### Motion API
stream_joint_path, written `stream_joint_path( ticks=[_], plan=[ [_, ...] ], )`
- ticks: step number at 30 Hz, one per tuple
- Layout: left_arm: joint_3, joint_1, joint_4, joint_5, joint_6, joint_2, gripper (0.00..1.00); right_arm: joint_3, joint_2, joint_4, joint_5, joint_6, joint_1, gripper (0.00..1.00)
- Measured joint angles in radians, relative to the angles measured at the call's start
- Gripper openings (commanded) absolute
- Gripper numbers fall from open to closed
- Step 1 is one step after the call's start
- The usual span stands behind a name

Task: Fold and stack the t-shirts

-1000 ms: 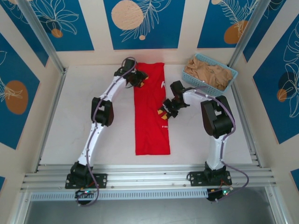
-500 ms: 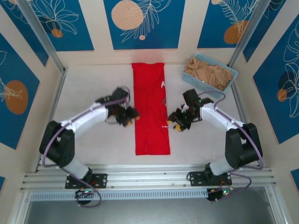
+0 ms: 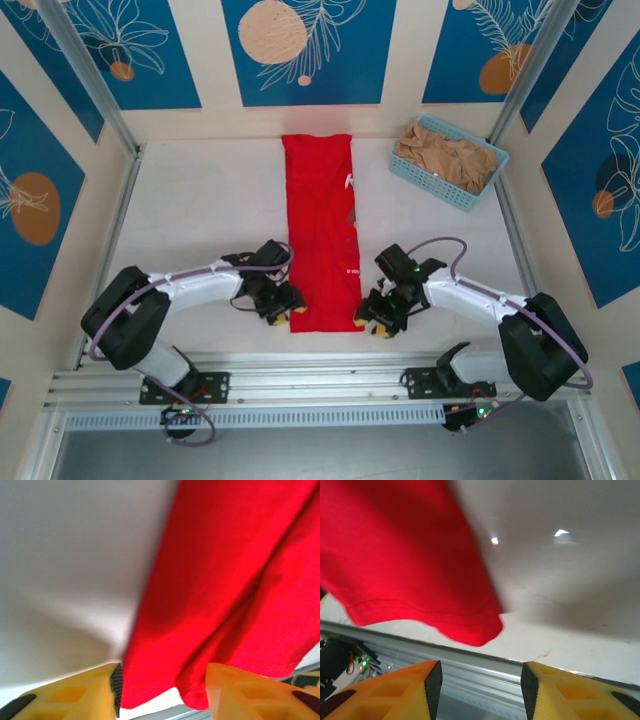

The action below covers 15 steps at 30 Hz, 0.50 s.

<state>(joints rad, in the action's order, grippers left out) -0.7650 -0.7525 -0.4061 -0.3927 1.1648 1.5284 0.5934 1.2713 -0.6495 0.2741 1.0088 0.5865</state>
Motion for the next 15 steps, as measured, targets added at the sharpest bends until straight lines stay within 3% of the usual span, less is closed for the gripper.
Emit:
stream_joint_path(
  ticks=[10, 15],
  plan=[
    [0.016, -0.048, 0.012, -0.005, 0.005, 0.018, 0.36, 0.012, 0.075, 0.078, -0.04, 0.046, 0.017, 0.46],
    [0.015, -0.075, -0.006, 0.005, 0.006, 0.018, 0.33, 0.058, 0.143, 0.112, -0.043, 0.043, 0.022, 0.34]
  ],
)
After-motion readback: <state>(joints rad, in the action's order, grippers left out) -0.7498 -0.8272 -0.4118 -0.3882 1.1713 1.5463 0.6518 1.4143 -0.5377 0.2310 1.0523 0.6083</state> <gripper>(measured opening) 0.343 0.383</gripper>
